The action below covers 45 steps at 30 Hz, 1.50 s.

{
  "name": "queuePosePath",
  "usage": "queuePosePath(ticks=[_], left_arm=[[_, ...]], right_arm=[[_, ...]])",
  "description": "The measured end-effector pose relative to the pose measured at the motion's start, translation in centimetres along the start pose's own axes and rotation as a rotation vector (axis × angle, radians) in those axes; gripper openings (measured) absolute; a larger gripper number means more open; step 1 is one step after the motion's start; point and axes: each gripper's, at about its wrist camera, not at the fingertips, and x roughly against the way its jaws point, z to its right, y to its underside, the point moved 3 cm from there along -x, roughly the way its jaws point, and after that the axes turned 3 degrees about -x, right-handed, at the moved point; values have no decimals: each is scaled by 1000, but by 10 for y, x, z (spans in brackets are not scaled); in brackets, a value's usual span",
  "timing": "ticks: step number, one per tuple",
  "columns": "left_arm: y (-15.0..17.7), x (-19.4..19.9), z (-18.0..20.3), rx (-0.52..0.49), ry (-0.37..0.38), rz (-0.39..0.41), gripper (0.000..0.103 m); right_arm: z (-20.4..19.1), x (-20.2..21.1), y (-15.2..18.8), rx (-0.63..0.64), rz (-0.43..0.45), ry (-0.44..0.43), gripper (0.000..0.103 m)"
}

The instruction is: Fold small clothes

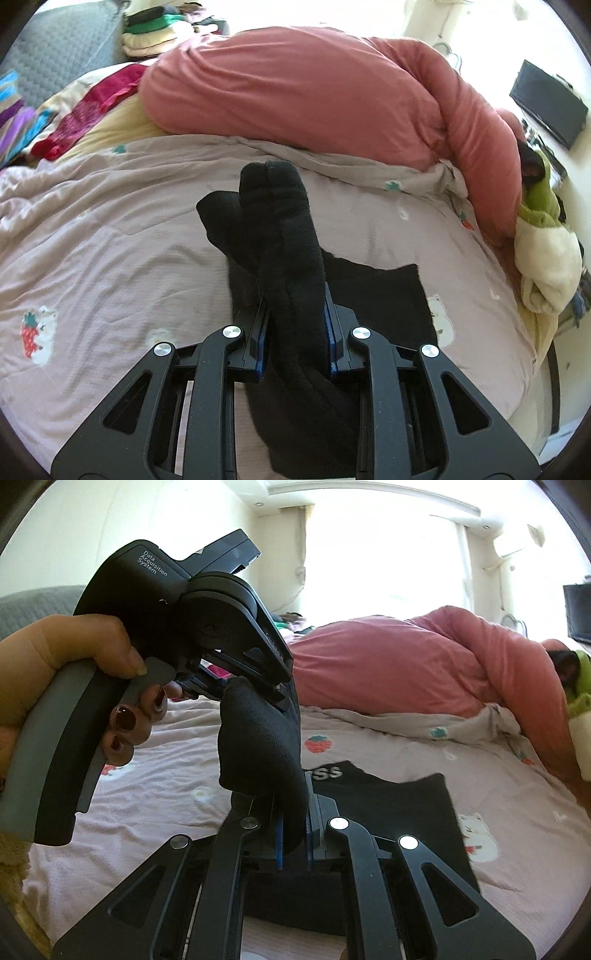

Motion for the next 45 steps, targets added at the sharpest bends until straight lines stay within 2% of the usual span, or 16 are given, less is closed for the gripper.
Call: queuePosePath(ticks=[10,18,20,21,24,26,28,32,33,37,42,45], left_arm=[[3,-32,58,-72,24,-51,15],[10,-59,81,-99,31,-93,19],[14,-65,87,-108,41,-100,23],[16,-68,91,-119,50,-99,31],[19,-69,97,-119,95,-92,66],[19,-64,96,-109,142,-70,66],[17,-54,93,-103,155,-28,66],[19,-41,70,-64,107,25,66],[21,-40,60,-53,85,30,66],[38,-41,30,-33,7,29,66],[66,-48,12,-3,7,-8,66],[77,-47,13,-27,-2,-7,66]], right_arm=[[48,11,22,-84,-25,46,6],[72,10,41,-161,-78,50,6],[77,9,47,-184,-100,47,6],[80,8,50,-197,-111,43,7],[94,4,61,-280,-151,3,7],[106,0,68,-356,-187,-23,10],[122,-5,78,-464,-237,-57,16],[147,-5,91,-654,-286,-174,26],[150,-3,91,-668,-287,-189,29],[156,2,79,-671,-284,-252,59],[164,-17,64,-662,-336,-267,64],[166,-35,59,-674,-372,-295,65]])
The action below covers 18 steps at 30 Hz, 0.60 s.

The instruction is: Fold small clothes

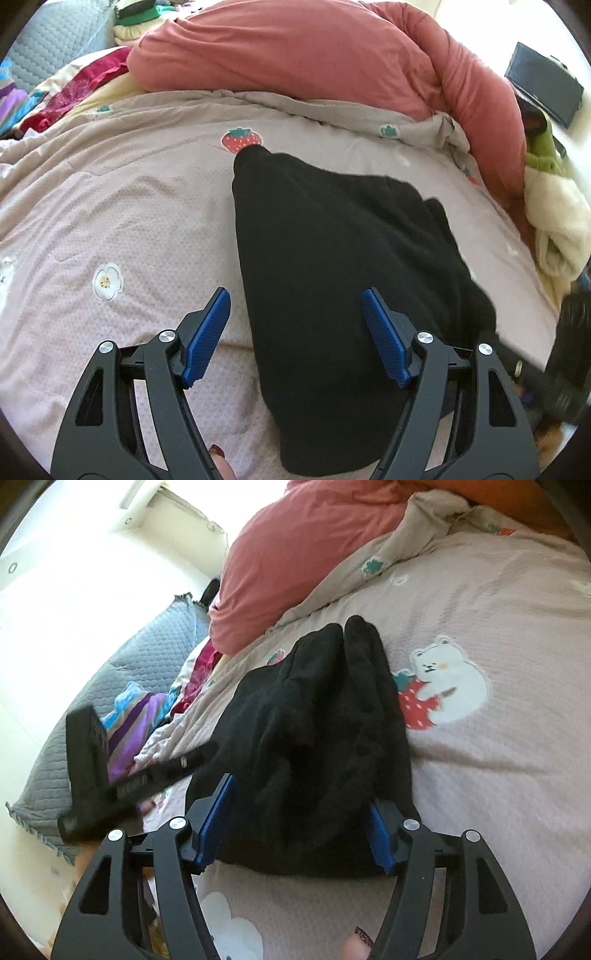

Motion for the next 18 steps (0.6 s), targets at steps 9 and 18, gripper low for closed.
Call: queuePosePath(ticks=[9,18], left_arm=[[5,8,-1,-27,-3,14,66],[10,7,-5,-9,20,10,66]], right_arm=[[-2,-16,-18,-20,-54,9,67],[-10,-28,-25,45,-53,57,39]])
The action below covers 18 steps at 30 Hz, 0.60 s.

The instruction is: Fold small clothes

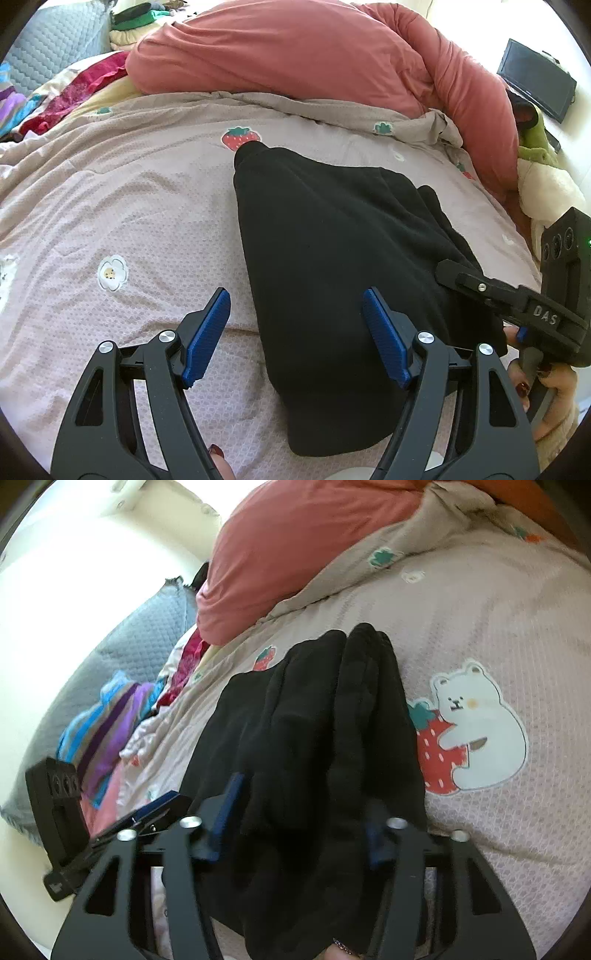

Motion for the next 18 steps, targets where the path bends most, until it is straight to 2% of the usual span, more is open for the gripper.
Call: queuePosePath(ticks=[4,7,13,16,18], left_arm=[[1,0,0,9,4,-2,66],[1,2,1,10,6,-3,66],[6,5,5,10,34,-6,68],[11,0,8,8,37,-18,70],[14,-1,11,3,38,-22,70]], right_arm=[[-11,-2,2,86,13,42,25],[-24,2,3,189,34,100,23],[-33,13,-2,291,59,154,22],[-15,-1,3,266,14,206,25],[-2,-5,8,224,11,207,29]])
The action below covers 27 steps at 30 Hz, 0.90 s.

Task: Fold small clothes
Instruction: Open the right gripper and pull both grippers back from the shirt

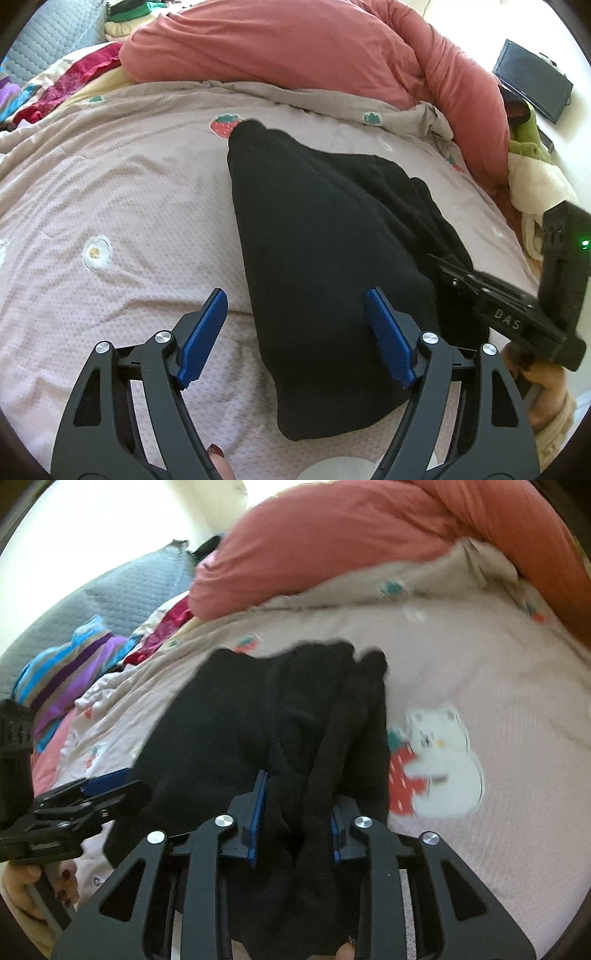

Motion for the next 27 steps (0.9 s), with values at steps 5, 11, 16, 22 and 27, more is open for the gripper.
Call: queuePosePath(ticks=[5,11,16,22,27], left_arm=[[3,3,0,-3,-1,2,70],[4,5,-1,2,-2,6,70],[5,9,-2,4,1,10,70],[3,20,-1,-5,4,25,70],[4,37,-3,-12,2,57,72]], right_arm=[[6,11,7,-38,37,57,48],[-6,26,10,4,75,124,53],[-11,44,11,29,113,161,65],[-18,69,12,46,164,181,77],[-29,90,16,64,211,194,89]])
